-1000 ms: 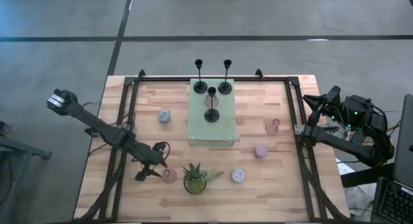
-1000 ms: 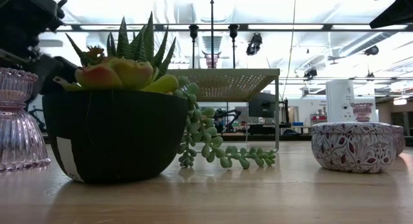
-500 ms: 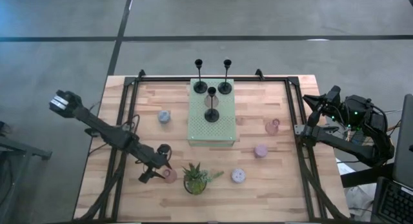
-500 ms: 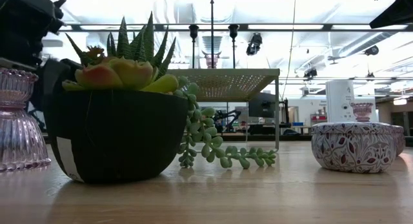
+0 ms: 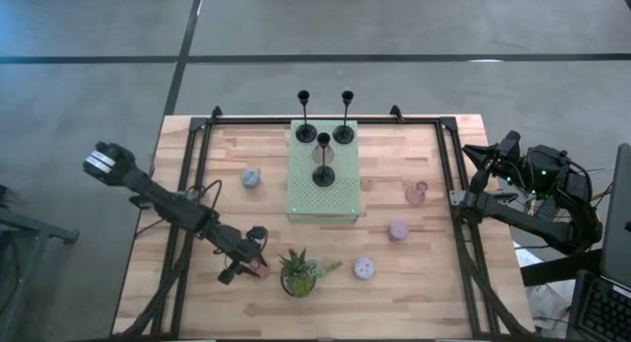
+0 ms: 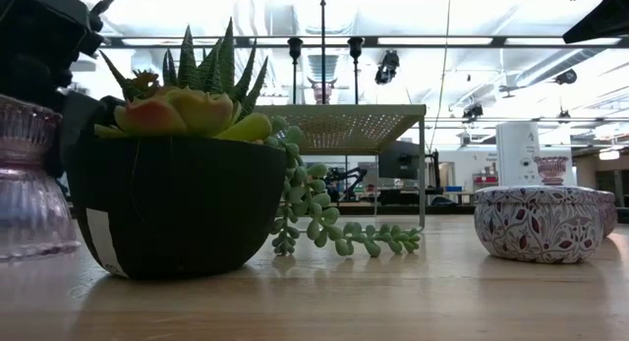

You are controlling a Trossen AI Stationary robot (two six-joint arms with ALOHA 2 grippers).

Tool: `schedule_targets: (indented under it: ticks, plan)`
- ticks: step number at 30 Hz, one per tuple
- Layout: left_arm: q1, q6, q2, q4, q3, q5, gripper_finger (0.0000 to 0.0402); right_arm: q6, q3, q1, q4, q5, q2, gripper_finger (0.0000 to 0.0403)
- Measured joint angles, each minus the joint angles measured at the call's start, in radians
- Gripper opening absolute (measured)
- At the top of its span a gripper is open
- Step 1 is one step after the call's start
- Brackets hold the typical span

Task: Pick & Place candle stick holders
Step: Put the bottom pink glass candle holder on the shelf

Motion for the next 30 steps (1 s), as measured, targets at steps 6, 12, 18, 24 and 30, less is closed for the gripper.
schedule_targets:
  ticks: [6,12,18,24,30]
  plan:
    - [0.000,-0.002,0.009,0.008,0.000,0.011,0.0149,0.000,0.000,0.000,0.000,0.000,0.000,0.0034]
    - [0.001,-0.007,-0.036,-0.047,0.003,-0.008,0.0149,0.000,0.000,0.000,0.000,0.000,0.000,0.0034]
    - [0.045,-0.005,-0.189,-0.260,0.108,-0.051,0.0149,0.000,0.000,0.000,0.000,0.000,0.000,0.0034]
    - [0.177,0.031,-0.328,-0.715,0.328,-0.184,0.0149,0.000,0.000,0.000,0.000,0.000,0.000,0.0034]
    - [0.382,0.061,-0.333,-0.751,0.462,-0.207,0.0149,0.000,0.000,0.000,0.000,0.000,0.000,0.0034]
